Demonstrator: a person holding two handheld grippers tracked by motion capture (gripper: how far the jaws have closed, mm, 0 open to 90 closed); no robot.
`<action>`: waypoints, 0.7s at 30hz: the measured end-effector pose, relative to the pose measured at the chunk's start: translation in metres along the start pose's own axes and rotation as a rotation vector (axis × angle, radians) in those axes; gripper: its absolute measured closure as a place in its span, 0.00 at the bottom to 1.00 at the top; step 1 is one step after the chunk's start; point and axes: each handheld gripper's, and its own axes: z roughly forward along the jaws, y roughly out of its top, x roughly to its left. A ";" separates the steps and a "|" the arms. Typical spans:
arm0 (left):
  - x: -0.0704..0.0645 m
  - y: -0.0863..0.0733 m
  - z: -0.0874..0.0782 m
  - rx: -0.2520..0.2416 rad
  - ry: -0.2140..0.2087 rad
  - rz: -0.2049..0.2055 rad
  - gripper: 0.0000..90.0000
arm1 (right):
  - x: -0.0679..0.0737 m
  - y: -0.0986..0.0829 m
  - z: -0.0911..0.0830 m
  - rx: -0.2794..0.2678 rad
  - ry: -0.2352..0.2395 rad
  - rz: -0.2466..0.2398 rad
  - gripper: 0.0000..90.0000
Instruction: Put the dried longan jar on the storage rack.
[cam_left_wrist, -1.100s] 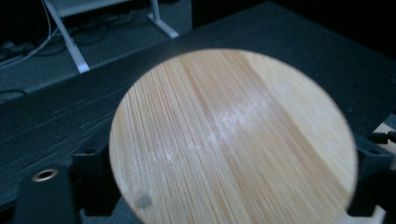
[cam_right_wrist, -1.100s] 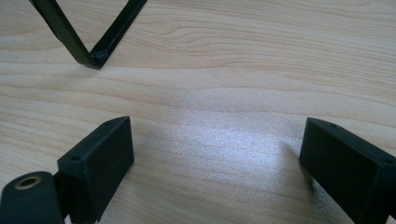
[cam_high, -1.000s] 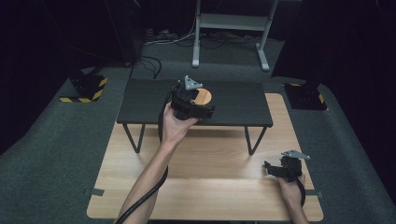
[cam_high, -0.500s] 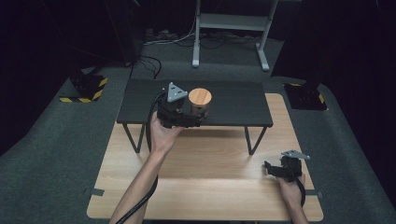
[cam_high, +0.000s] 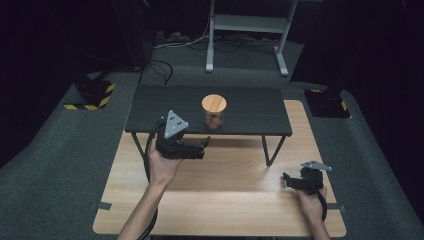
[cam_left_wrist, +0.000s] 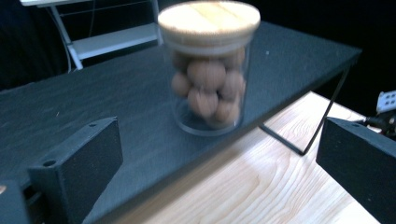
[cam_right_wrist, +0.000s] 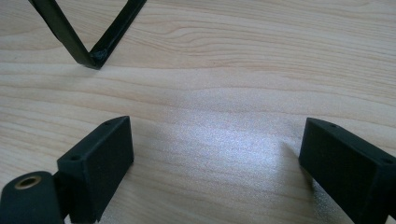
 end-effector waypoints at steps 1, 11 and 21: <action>0.000 -0.004 -0.001 0.004 -0.003 0.002 0.01 | 0.000 0.000 0.000 0.000 0.000 0.000 0.11; 0.008 -0.043 0.002 0.079 -0.073 -0.049 0.01 | 0.000 0.000 0.000 -0.002 -0.002 0.002 0.11; 0.004 -0.092 0.030 0.152 -0.070 -0.109 0.00 | 0.000 0.000 0.000 -0.002 -0.004 0.004 0.11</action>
